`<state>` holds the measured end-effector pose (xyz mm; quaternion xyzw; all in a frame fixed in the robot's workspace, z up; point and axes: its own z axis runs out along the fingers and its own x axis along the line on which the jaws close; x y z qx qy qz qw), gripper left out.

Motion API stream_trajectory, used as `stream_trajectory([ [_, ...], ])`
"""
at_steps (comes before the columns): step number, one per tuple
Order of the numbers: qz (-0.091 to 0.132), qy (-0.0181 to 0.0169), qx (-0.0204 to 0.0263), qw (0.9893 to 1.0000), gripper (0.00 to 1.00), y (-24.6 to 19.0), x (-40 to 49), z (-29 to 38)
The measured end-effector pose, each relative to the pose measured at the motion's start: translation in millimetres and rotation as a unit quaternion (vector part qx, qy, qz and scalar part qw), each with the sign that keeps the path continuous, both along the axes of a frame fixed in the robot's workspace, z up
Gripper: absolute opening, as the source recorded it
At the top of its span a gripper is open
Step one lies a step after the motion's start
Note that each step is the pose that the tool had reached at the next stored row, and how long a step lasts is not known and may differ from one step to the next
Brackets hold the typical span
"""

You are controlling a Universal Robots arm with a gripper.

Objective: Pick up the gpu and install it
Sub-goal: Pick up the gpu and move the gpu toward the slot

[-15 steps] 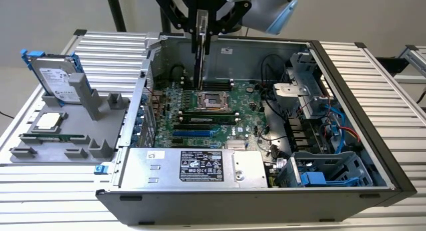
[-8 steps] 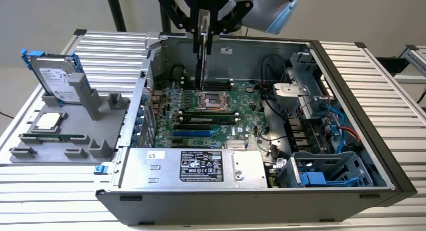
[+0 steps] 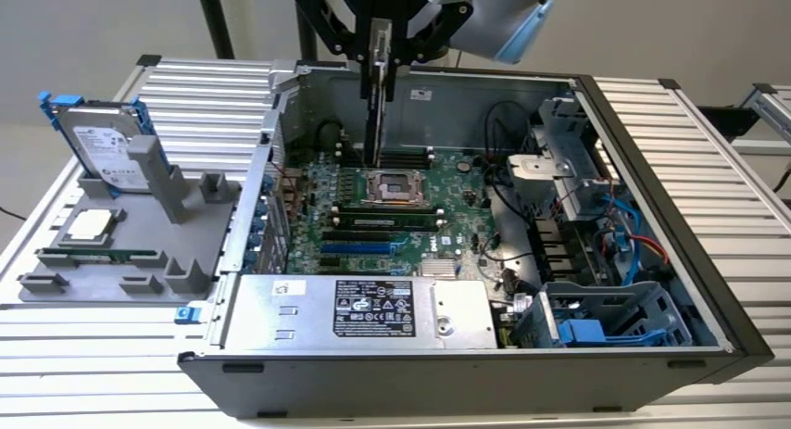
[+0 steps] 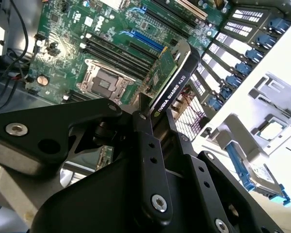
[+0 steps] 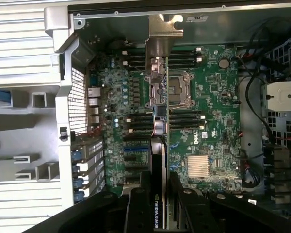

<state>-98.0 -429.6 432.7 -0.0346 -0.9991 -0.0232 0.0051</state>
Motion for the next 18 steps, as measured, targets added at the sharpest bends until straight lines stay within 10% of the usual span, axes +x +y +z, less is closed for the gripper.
stream_trajectory([
  [18,0.0,0.0,0.0,1.0,0.0,0.0,0.6,0.0],
])
